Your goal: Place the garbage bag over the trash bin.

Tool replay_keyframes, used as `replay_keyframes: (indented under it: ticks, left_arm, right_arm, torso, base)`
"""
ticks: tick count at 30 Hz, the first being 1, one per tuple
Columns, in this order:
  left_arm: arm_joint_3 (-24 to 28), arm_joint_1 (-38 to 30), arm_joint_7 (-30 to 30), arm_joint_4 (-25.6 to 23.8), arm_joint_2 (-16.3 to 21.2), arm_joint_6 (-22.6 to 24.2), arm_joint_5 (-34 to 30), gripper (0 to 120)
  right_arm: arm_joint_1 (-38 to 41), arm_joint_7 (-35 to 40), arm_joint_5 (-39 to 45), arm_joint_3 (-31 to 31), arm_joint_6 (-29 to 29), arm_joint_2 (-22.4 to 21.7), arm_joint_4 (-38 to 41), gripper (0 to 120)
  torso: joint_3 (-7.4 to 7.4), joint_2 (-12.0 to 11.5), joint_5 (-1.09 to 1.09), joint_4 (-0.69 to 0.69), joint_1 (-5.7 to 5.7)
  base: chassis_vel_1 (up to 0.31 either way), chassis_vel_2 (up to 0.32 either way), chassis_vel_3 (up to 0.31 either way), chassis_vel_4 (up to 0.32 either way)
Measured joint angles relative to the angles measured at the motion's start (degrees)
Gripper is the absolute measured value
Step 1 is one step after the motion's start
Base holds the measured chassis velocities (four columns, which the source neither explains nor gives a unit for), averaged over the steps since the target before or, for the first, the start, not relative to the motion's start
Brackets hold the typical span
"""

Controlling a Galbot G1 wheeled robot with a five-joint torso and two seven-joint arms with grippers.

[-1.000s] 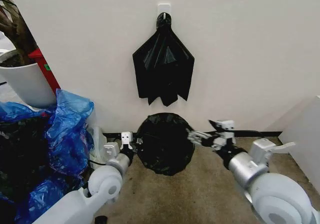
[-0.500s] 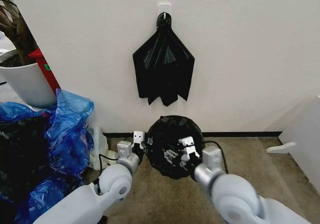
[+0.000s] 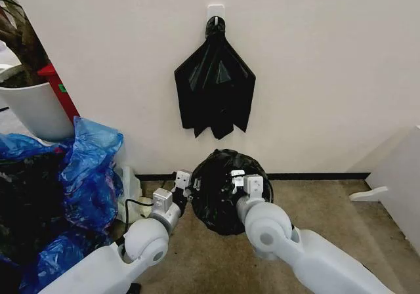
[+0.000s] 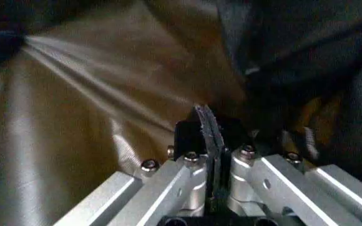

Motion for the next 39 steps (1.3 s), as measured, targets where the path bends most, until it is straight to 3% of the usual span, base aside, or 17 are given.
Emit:
replay_keyframes:
  ticks: [13,27,39]
  left_arm:
    - [-0.21,0.44,0.59,-2.63,-0.22,-0.56,0.03,1]
    - [-0.15,1.90,3.40,-4.94,0.11,-1.82,1.95,1]
    - [-0.02,1.33,4.01,-3.48,-0.44,-2.14,1.93,1]
  right_arm:
    - [0.88,0.41,-1.33,-0.41,0.81,2.92,-7.81,0]
    - [1.35,0.36,0.46,0.50,1.25,3.66,-11.23,0]
    - [0.81,1.97,3.09,1.01,1.65,2.60,-7.56,0]
  torso:
    - [0.00,0.00,0.00,0.00,0.00]
    - [0.00,0.00,0.00,0.00,0.00]
    - [0.00,0.00,0.01,-0.01,0.00]
  base:
    - [0.000,0.000,0.000,0.000]
    - [0.000,0.000,0.000,0.000]
    - [0.000,0.000,0.000,0.000]
